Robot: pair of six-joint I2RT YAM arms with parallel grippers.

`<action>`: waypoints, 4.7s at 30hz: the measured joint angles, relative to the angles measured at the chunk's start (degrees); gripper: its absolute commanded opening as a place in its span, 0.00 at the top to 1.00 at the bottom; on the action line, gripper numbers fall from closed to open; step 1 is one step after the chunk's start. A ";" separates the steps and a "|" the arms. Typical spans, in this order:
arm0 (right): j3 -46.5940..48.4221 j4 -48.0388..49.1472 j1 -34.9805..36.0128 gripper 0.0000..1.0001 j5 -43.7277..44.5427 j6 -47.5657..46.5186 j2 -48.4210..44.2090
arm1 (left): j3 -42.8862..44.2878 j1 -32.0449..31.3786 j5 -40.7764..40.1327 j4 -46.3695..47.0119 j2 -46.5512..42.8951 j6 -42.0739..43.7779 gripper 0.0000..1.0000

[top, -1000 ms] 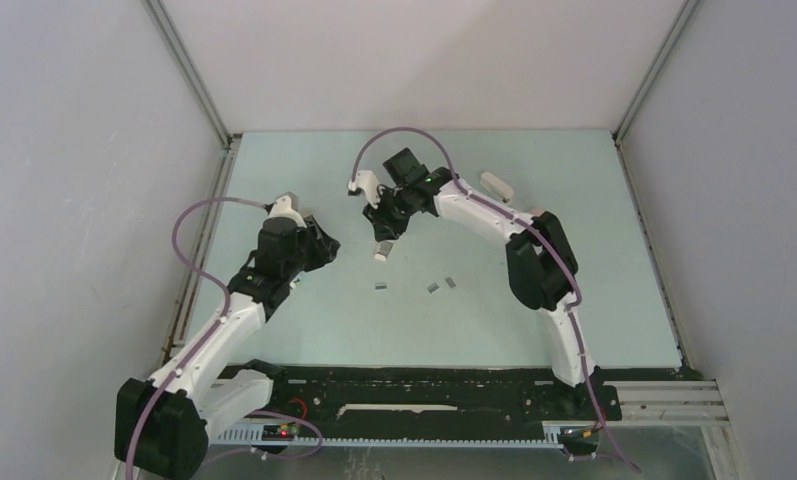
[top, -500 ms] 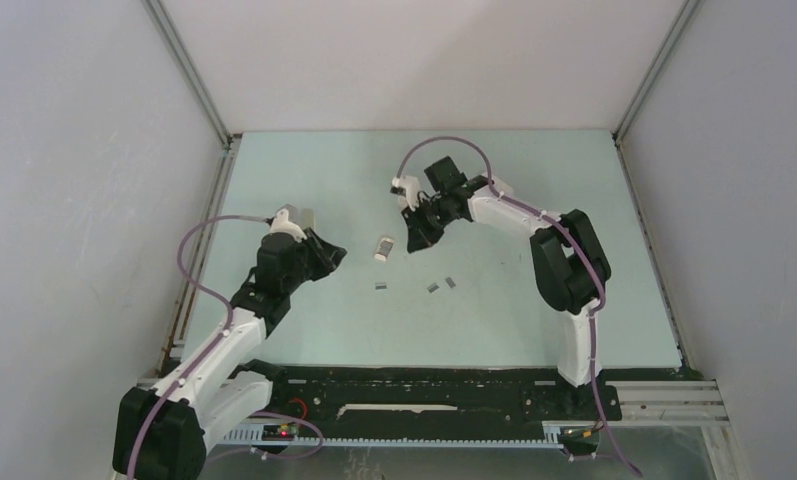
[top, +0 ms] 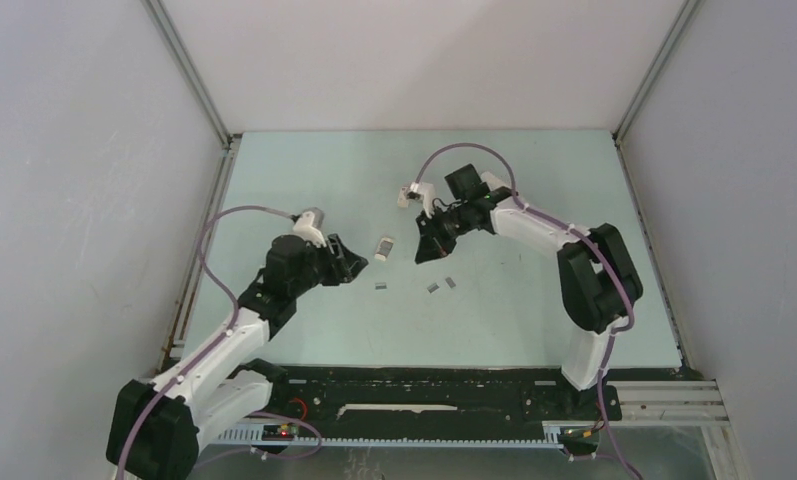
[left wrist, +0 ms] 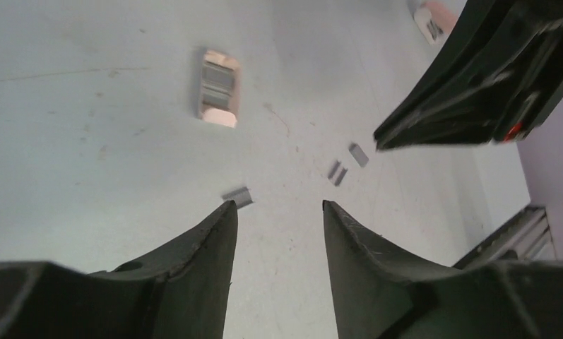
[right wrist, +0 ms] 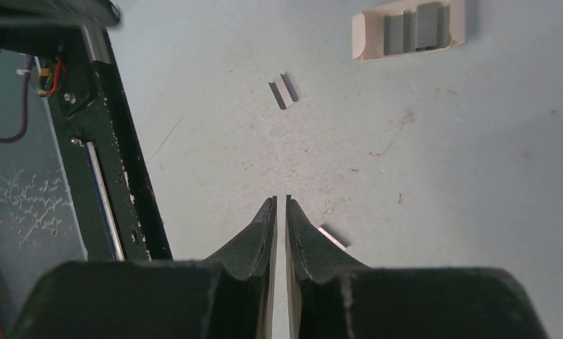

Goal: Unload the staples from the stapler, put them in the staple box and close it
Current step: Pick up the staple from the center of the board.

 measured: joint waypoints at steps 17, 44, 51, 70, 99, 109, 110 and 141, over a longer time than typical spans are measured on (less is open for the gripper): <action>-7.56 0.66 -8.17 0.83 -8.48 -2.19 -5.79 | 19.71 -12.46 1.51 -11.02 28.15 32.20 0.38; -9.03 0.09 -18.36 0.83 -12.92 -4.15 -8.85 | 33.03 -17.42 -10.27 -33.35 39.82 57.70 0.39; -9.03 -0.02 -18.36 0.83 -13.44 -4.35 -8.85 | 33.03 -17.22 -8.61 -33.33 39.82 60.15 0.39; -9.03 -0.02 -18.36 0.82 -13.88 -4.57 -8.85 | 33.46 -16.22 -5.79 -34.99 40.61 62.12 0.39; -9.03 -0.13 -18.53 0.82 -13.97 -5.18 -8.85 | 40.52 -18.67 -7.43 -38.40 52.11 62.25 0.50; -9.03 -0.50 -18.91 0.82 -14.36 -5.18 -8.87 | 42.69 -18.64 -6.01 -40.22 54.34 62.66 0.58; -9.03 -0.50 -18.93 0.82 -14.38 -5.18 -8.87 | 42.82 -18.62 -5.95 -40.37 54.45 62.69 0.58; -9.03 -0.92 -20.02 0.82 -15.63 -5.35 -9.84 | 42.95 -16.11 -2.93 -40.39 54.34 60.46 0.93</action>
